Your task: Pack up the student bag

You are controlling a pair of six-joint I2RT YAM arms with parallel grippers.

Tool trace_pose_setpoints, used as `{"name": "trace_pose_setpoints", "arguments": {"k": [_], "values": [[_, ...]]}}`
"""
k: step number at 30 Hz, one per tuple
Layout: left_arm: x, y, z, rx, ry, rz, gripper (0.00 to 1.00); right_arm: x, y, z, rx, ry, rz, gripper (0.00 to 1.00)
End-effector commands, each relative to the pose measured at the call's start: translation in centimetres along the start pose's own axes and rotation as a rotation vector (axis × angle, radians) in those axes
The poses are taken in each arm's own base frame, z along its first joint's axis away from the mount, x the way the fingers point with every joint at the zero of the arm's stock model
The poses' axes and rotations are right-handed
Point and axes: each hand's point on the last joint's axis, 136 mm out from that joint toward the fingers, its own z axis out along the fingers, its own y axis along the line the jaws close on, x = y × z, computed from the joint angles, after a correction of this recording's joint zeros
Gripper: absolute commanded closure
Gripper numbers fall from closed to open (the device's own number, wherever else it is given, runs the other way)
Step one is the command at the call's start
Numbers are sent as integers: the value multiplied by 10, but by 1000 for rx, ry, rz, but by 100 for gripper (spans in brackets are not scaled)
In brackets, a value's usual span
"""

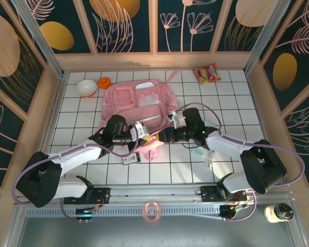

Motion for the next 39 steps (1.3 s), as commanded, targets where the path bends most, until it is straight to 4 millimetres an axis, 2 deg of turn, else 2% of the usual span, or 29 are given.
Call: {"name": "trace_pose_setpoints", "arguments": {"k": [1,4,6,11,13,18,20,24,29,31,37,39], "values": [[-45,4,-5,18,-147,72,100,-6,19,2,-56,0,-61,61],[-44,4,-4,19,-144,68,100,-10,25,0,-74,-13,-72,72],[-43,4,-3,21,-140,64,100,-9,26,0,-78,-10,-71,75],[-44,5,-3,21,-142,61,100,-3,19,6,-49,21,-52,72],[-44,5,-3,18,-142,58,100,1,10,11,21,43,-49,66],[-48,6,-3,17,-150,50,100,5,-9,18,207,80,-84,63],[-50,7,-4,16,-157,50,100,6,-16,19,279,89,-98,63],[-54,8,-5,12,-166,46,100,4,-29,18,406,84,-122,72],[-53,12,-4,-2,-156,32,100,9,-34,12,470,99,-123,69],[-54,12,-4,-1,-157,28,100,13,-36,12,476,109,-120,74],[-56,15,-5,-14,-160,23,100,14,-43,6,526,102,-109,100],[-55,17,-6,-25,-151,21,100,10,-50,-1,574,90,-86,100]]}}
